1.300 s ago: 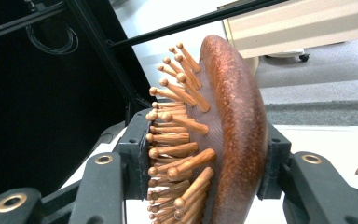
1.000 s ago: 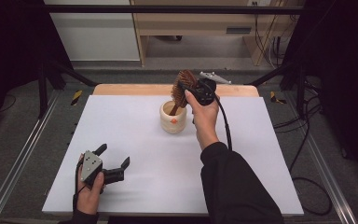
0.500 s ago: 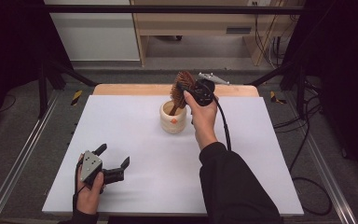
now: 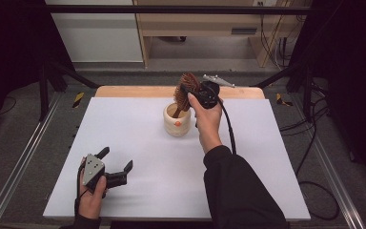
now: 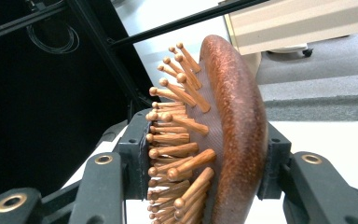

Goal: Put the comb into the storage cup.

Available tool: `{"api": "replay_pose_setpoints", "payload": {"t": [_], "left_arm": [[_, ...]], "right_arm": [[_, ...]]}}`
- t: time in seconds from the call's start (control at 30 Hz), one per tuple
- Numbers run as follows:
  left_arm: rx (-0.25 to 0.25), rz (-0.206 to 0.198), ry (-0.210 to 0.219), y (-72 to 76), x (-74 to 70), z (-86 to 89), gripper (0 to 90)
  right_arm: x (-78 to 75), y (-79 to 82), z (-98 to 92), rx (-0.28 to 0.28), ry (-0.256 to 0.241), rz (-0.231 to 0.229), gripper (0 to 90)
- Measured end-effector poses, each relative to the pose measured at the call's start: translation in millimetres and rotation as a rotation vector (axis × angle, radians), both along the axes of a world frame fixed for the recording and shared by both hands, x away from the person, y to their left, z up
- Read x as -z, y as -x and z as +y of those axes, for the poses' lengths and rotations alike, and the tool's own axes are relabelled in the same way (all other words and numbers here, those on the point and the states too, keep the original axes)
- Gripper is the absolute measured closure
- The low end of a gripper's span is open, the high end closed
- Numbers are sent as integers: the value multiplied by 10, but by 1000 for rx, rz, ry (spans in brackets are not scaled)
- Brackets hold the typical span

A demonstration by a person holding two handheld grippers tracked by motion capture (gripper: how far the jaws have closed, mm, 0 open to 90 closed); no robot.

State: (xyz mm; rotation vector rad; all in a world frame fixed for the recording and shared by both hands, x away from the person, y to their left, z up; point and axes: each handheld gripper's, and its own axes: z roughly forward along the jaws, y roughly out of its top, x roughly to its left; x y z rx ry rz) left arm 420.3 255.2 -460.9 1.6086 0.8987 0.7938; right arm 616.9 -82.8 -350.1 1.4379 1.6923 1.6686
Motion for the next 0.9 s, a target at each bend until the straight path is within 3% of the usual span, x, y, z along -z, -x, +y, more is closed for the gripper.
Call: {"api": "replay_pose_setpoints", "payload": {"t": [0.9], "left_arm": [[-3, 1, 9, 2, -4, 15, 17]], "right_arm": [[79, -29, 39, -7, -15, 8, 493]]}}
